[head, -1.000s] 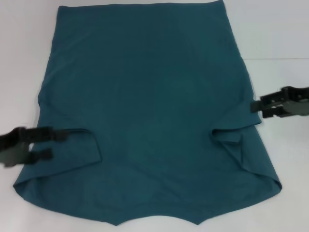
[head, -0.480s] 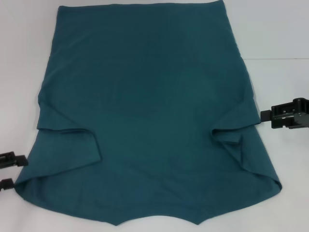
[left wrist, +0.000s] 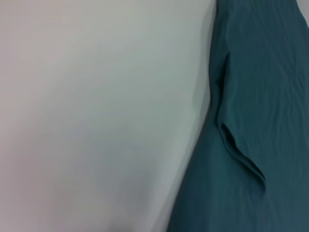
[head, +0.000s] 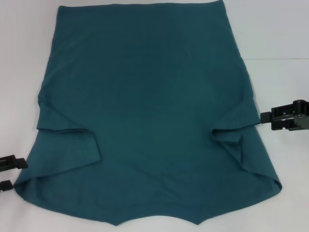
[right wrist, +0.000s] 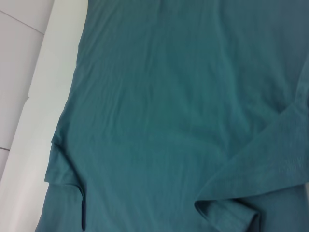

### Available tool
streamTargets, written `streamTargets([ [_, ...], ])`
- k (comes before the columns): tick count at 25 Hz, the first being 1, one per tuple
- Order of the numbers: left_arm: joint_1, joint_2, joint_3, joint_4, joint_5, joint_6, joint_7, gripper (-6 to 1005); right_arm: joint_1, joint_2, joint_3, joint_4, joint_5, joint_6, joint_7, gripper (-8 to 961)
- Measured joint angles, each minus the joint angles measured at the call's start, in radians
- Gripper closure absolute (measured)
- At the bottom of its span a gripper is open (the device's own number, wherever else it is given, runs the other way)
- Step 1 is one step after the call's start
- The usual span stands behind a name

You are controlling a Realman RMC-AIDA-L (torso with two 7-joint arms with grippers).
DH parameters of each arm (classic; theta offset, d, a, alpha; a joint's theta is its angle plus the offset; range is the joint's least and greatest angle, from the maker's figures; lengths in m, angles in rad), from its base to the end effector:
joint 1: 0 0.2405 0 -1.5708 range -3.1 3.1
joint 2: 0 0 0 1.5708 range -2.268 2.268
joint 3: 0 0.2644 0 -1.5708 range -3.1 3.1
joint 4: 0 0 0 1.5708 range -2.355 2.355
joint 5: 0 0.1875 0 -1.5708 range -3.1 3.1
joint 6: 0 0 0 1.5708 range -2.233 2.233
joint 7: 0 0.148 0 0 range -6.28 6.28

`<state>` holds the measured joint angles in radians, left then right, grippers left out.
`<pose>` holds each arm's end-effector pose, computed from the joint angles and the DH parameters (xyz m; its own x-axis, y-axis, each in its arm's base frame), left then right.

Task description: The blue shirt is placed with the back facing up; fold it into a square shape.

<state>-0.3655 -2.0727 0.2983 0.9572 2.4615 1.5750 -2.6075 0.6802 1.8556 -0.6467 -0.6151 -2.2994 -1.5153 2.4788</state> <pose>-0.3656 0.2624 0.0648 -0.2924 0.7982 0.5266 0.9534 0.2861 0.0957 0.2824 0.3669 0.0665 0.1440 -0.9316 -0.3337 -0.9884 -0.1516 -0.0034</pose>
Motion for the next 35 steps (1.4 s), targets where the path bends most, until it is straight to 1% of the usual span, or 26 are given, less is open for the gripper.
streamTargets([
  [11,-0.002,0.001,0.008,-0.027,0.001,-0.032,0.029,178,-0.004,0.004,0.012,-0.006,0.0,0.001,-0.001,400],
  [20,-0.009,0.002,0.046,-0.06,0.003,-0.054,0.031,183,-0.004,0.004,0.015,-0.006,0.0,0.001,-0.01,401],
  [28,-0.035,0.001,0.106,-0.093,-0.001,-0.053,0.027,187,-0.004,0.004,0.022,-0.005,0.0,0.001,-0.014,403],
  [35,-0.063,0.0,0.111,-0.116,-0.001,-0.053,0.026,191,-0.006,0.004,0.026,-0.006,0.0,0.001,-0.019,404],
])
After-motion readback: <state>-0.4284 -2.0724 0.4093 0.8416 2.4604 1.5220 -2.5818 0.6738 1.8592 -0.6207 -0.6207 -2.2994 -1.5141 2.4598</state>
